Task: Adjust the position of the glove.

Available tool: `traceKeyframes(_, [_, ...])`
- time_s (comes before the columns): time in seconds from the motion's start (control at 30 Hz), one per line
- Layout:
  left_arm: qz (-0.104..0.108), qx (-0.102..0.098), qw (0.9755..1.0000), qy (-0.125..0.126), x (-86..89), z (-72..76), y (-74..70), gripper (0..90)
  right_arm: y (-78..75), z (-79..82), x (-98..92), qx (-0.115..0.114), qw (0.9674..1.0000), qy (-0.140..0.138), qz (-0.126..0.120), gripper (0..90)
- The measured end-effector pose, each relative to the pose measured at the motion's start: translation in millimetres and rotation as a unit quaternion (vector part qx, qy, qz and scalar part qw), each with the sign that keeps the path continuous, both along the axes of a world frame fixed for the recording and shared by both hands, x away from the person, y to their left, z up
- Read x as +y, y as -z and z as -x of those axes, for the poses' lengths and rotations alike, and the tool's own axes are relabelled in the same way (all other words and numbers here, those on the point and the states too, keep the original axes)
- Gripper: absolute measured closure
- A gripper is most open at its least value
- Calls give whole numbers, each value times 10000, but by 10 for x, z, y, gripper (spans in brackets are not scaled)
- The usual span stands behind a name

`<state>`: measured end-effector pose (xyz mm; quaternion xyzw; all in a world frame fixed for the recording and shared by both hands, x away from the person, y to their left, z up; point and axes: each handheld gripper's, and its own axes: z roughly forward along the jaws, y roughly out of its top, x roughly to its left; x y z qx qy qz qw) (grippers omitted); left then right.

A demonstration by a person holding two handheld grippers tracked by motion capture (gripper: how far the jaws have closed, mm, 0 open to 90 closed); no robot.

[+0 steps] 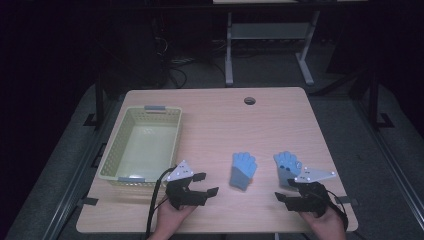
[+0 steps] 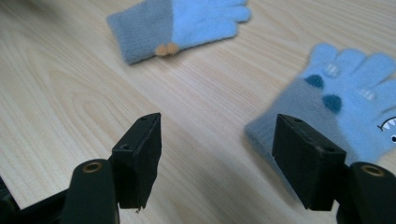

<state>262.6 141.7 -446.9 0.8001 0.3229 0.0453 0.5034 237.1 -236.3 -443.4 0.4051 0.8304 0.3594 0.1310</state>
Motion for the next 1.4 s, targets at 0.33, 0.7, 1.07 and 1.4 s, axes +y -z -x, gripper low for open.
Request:
traceKeyframes(0.33, [-64,-68,10000,-7,14,21,-15,273,-43,-27,12,0,10000,40,-79,304])
traceKeyframes(0.7, [-113,-73,9999,55,-6,21,-6,272,-47,-173,17,145,9999,56,22,284])
traceKeyframes(1.07, [-47,-60,10000,4,17,12,-15,272,-130,-336,4,215,9996,-59,191,280])
traceKeyframes(1.4, [5,-42,10000,-37,34,1,-15,272,-237,-596,-67,473,9984,142,284,302])
